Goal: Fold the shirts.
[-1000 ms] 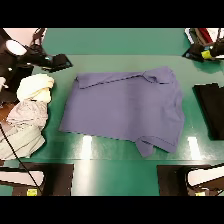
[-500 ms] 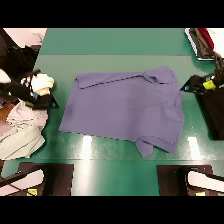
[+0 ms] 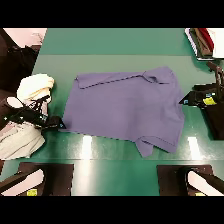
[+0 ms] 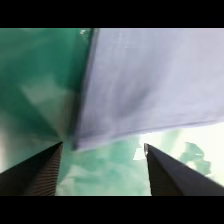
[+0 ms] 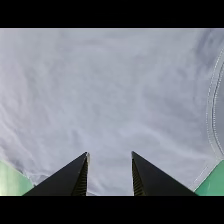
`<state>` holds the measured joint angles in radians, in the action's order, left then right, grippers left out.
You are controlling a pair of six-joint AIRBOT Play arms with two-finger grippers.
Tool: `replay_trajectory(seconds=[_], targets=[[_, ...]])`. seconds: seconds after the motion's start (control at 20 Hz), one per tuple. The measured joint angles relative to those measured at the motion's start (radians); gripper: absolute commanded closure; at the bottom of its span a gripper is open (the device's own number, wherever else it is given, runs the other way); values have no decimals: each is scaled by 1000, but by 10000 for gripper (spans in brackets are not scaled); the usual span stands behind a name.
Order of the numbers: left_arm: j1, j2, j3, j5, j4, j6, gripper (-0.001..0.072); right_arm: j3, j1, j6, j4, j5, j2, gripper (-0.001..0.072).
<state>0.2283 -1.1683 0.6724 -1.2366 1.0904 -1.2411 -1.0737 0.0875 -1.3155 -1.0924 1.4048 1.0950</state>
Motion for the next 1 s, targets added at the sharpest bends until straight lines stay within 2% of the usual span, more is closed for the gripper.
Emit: replay_trajectory(seconds=[0.05, 0.1, 0.15, 0.2, 0.35, 0.5, 0.55, 0.6, 0.8, 1.0], targets=[[0, 3, -12, 11, -14, 3, 107, 5, 0, 0, -1, -4, -14, 409], [0, 3, -20, 19, -27, 6, 237, 9, 0, 0, -1, -7, -29, 409], [-1, 2, -29, 35, -35, 9, 510, 11, 0, 0, -2, -7, -41, 409], [-1, -2, -34, 61, -34, 11, 626, 13, 0, 0, -5, -8, -53, 409], [-3, -2, -27, 76, -37, 13, 685, 18, 3, -2, -33, 11, -82, 409], [-2, 1, 17, 64, -52, 12, 685, 72, 50, -16, -62, 39, -125, 407], [-2, 1, 36, 58, -57, 12, 684, 109, 80, -21, -68, 47, -144, 388], [-2, 1, 57, 44, -60, 12, 685, 159, 120, -29, -73, 55, -164, 322], [-3, 1, 134, 17, -93, 12, 684, 399, 288, -50, -81, 106, -229, 318], [-3, 1, 168, 16, -133, 17, 684, 585, 352, -75, -66, 106, -259, 327]])
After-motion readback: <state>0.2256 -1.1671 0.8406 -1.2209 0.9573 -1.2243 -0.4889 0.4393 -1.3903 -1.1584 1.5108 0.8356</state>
